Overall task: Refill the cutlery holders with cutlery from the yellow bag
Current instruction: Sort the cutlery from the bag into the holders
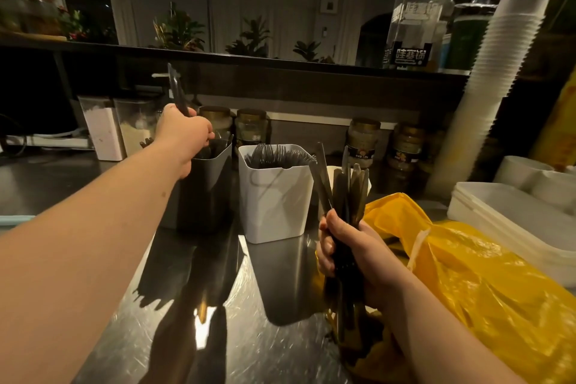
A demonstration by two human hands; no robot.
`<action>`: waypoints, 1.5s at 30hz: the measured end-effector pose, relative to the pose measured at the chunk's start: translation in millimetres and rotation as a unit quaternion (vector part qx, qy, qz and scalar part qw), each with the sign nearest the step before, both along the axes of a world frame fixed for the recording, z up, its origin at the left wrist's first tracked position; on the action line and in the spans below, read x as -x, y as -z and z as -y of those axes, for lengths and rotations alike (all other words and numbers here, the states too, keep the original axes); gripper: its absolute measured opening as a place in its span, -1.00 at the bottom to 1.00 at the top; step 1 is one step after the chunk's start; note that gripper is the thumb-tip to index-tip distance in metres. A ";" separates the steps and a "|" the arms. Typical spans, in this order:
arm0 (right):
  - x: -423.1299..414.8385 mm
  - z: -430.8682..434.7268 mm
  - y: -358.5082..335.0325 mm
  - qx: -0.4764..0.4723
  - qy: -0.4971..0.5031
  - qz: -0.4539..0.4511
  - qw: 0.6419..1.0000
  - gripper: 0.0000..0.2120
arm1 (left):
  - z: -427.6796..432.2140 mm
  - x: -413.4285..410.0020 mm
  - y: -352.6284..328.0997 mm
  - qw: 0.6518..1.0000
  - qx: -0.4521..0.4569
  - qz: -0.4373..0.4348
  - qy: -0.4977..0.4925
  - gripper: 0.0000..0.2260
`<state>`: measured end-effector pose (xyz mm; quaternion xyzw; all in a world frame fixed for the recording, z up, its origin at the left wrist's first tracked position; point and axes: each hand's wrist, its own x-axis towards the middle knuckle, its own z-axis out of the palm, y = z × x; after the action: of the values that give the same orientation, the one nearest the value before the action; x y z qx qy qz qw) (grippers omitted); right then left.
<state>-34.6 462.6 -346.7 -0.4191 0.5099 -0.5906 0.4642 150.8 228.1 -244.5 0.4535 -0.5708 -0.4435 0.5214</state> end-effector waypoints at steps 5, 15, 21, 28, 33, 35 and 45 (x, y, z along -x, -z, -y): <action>1.2 -4.9 -5.5 0.027 -0.018 0.059 0.998 -0.56 | -1.2 0.6 6.7 0.994 0.055 0.070 -0.064 -0.42; 1.0 -3.3 -7.2 0.020 -0.018 0.173 0.985 -0.62 | -23.0 -0.6 33.4 0.932 0.298 0.174 -0.109 -0.54; -2.6 -6.6 -11.2 0.007 -0.046 0.168 0.985 -0.60 | -86.3 24.5 40.5 0.764 0.579 0.272 0.086 -0.54; -0.9 -9.4 -11.3 -0.029 -0.123 0.104 0.987 -0.51 | -111.9 53.7 85.7 0.703 0.647 0.274 0.111 -0.69; 0.8 -2.7 -17.3 -0.046 -0.072 0.196 0.977 -0.44 | -106.9 46.7 100.6 0.703 0.643 0.277 0.124 -0.82; 3.6 -3.1 -21.6 -0.022 -0.005 0.237 0.971 -0.52 | -103.2 41.1 106.4 0.739 0.584 0.300 0.151 -0.80; -0.3 -4.2 -18.1 0.039 0.148 0.157 0.976 -0.62 | -140.8 42.8 105.0 0.918 0.024 0.137 0.372 -0.90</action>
<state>-34.3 466.8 -328.7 -0.2590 0.4637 -0.7307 0.4289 108.0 368.8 -349.5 0.2515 -0.7747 -0.5252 0.2465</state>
